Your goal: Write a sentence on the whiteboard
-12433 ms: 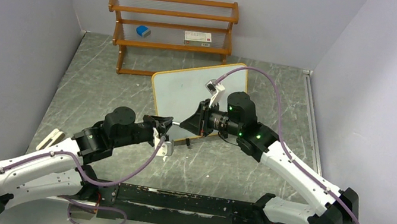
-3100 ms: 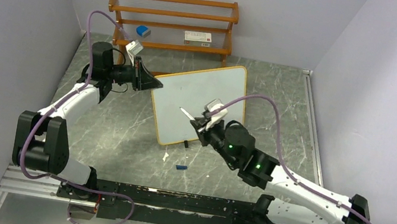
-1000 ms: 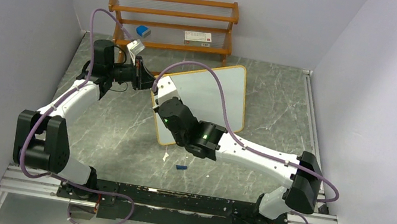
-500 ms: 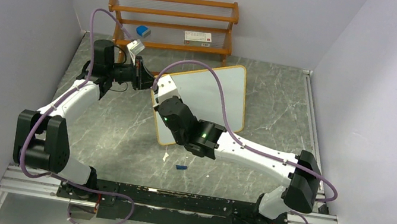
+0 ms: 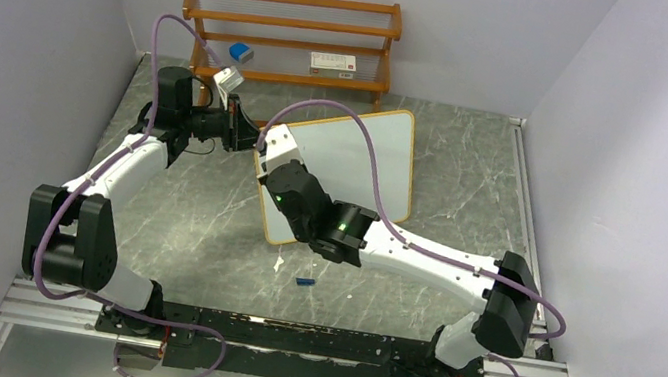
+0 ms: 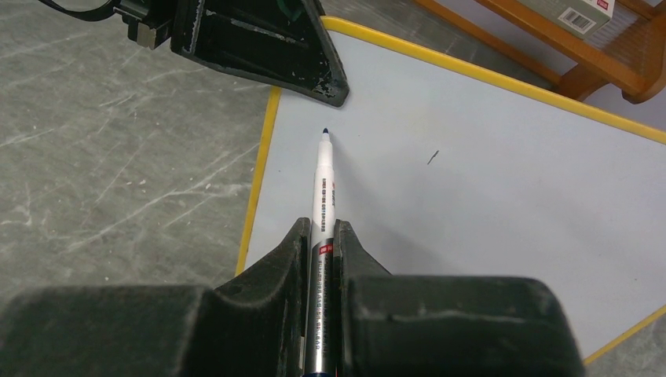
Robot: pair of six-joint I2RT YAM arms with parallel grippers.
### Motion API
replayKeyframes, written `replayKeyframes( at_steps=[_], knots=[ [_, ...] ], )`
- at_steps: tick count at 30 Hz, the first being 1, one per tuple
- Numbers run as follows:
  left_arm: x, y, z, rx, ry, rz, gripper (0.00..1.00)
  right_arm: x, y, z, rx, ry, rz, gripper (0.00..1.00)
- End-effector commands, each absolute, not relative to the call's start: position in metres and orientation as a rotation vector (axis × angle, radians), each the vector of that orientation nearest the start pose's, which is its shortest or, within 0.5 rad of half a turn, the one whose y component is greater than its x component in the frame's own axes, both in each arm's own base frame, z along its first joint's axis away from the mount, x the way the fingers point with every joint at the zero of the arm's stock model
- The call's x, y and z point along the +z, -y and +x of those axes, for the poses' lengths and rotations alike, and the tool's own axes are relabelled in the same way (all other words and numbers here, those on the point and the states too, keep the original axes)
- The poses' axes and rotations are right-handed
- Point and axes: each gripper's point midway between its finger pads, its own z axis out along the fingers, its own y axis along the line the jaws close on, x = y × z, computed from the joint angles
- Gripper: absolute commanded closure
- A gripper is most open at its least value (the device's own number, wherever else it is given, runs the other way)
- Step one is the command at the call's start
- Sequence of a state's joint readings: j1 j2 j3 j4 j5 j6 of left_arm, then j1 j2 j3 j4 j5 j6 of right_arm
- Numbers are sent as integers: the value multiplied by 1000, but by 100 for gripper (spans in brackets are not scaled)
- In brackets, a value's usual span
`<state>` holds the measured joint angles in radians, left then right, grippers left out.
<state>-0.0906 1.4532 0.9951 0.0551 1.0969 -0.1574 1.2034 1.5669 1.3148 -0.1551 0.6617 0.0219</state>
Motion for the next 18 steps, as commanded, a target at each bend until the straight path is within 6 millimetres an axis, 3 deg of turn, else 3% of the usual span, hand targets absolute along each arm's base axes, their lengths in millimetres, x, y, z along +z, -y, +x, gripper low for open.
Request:
replayKeyframes(
  at_steps=[1,18],
  knots=[
    [187,185,348,-1132,-1908,654,95,264,-387,269,208,-1743,-623,100],
    [186,186,348,-1136,-1911,658,95,256,-389,274,202,-1757,-630,100]
  ],
)
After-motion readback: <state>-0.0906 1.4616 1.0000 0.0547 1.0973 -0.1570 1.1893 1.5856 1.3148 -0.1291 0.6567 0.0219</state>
